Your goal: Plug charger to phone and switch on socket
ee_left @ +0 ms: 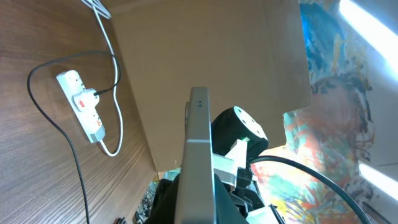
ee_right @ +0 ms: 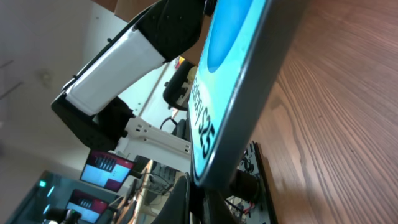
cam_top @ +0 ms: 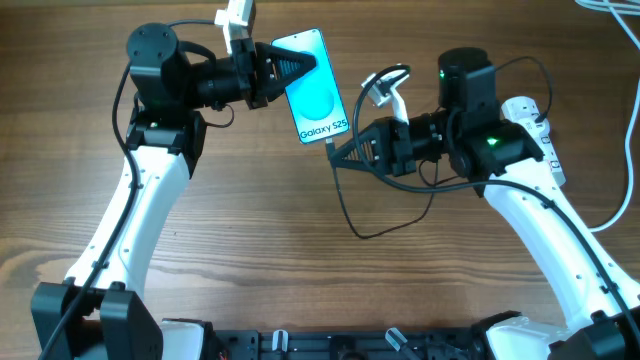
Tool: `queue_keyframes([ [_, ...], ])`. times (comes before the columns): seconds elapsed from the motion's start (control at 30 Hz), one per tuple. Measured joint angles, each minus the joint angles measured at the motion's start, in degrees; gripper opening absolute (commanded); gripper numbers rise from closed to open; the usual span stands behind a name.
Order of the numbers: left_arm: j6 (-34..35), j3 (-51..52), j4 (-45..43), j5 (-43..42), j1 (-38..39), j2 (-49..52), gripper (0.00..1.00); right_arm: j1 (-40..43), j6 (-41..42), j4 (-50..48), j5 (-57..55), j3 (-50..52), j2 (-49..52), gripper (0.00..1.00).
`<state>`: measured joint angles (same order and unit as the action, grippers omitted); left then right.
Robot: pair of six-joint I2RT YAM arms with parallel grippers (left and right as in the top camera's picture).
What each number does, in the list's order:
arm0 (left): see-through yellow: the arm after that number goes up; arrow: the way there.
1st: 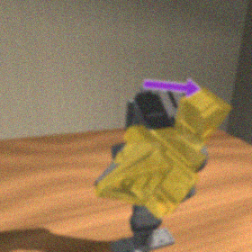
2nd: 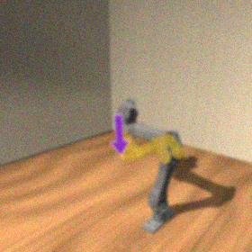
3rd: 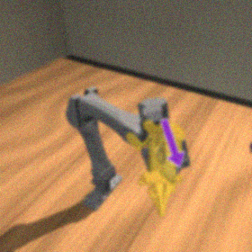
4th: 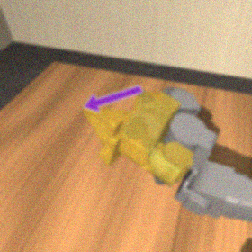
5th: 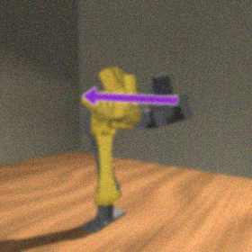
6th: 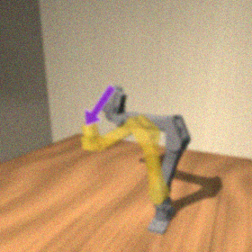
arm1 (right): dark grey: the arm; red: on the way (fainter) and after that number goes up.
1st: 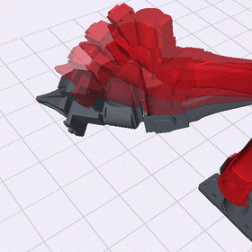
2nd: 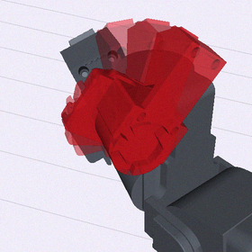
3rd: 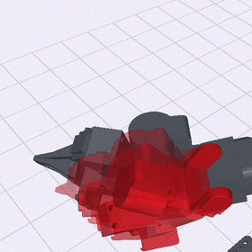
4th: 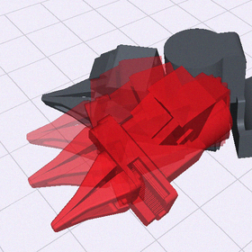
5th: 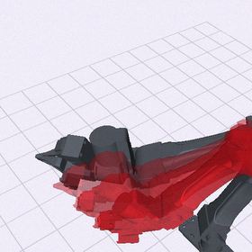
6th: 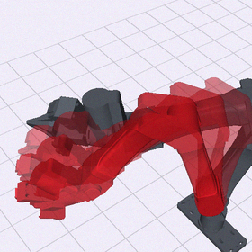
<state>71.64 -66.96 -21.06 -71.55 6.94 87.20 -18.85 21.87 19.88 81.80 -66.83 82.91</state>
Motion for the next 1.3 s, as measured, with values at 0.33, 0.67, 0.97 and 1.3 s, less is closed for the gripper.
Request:
queue_keyframes([
  [0.33,-1.86,0.00,-0.02,-1.29,0.02,0.00,0.04,-2.38,1.07,-0.48,-4.63,0.00,0.00,0.04],
  [0.67,-4.31,0.00,-0.20,-3.39,-3.82,0.00,0.04,-2.38,1.51,-0.68,0.26,0.00,0.02,0.04],
  [0.97,-3.19,0.00,-0.20,-3.98,-3.85,0.00,0.04,-2.38,2.14,-0.68,0.46,0.00,0.02,0.04],
  [1.3,-1.64,0.00,-0.20,-3.76,-1.53,0.00,0.04,-2.38,2.36,-0.68,0.46,0.00,0.02,0.05],
])
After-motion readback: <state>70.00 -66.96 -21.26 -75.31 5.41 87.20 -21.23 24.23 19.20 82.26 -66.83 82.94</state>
